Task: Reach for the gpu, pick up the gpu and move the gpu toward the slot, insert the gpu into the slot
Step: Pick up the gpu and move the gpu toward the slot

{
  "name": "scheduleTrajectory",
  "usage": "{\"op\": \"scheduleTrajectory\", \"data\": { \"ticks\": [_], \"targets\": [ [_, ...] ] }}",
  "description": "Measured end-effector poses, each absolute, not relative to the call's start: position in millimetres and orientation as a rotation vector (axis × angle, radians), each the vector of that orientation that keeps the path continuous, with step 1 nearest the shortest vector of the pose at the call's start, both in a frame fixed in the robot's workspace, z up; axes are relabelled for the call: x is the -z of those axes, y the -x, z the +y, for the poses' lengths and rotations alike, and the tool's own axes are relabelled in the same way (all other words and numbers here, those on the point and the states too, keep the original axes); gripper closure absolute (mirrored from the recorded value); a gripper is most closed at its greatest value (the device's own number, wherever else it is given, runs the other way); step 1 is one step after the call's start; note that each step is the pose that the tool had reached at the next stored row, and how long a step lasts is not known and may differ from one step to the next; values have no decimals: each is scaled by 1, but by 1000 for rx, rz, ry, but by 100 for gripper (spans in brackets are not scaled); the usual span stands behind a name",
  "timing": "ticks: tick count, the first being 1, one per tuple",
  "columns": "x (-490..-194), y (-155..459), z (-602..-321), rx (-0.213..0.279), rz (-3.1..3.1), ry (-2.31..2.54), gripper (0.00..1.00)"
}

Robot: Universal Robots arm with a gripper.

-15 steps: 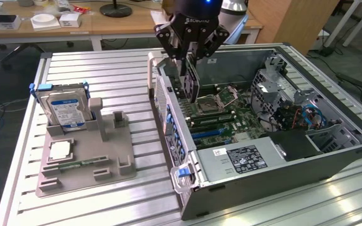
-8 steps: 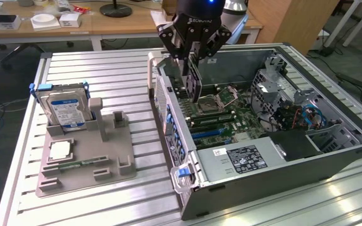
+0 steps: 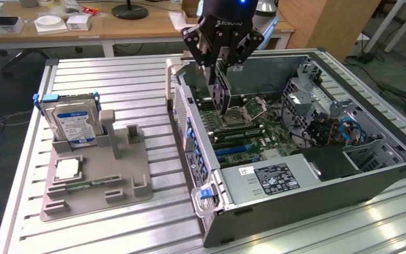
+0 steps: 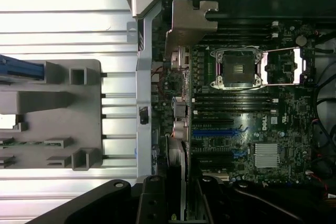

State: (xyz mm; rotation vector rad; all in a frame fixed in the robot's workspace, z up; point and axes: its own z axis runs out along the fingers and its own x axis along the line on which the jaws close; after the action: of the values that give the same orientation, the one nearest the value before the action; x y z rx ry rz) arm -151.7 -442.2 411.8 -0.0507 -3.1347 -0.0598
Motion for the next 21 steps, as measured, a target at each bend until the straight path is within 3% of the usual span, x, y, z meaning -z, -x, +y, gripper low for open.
{"op": "scheduleTrajectory", "data": {
  "ticks": [21],
  "targets": [
    [-412, 130, -442, 60, -3135, 50, 74]
  ]
}}
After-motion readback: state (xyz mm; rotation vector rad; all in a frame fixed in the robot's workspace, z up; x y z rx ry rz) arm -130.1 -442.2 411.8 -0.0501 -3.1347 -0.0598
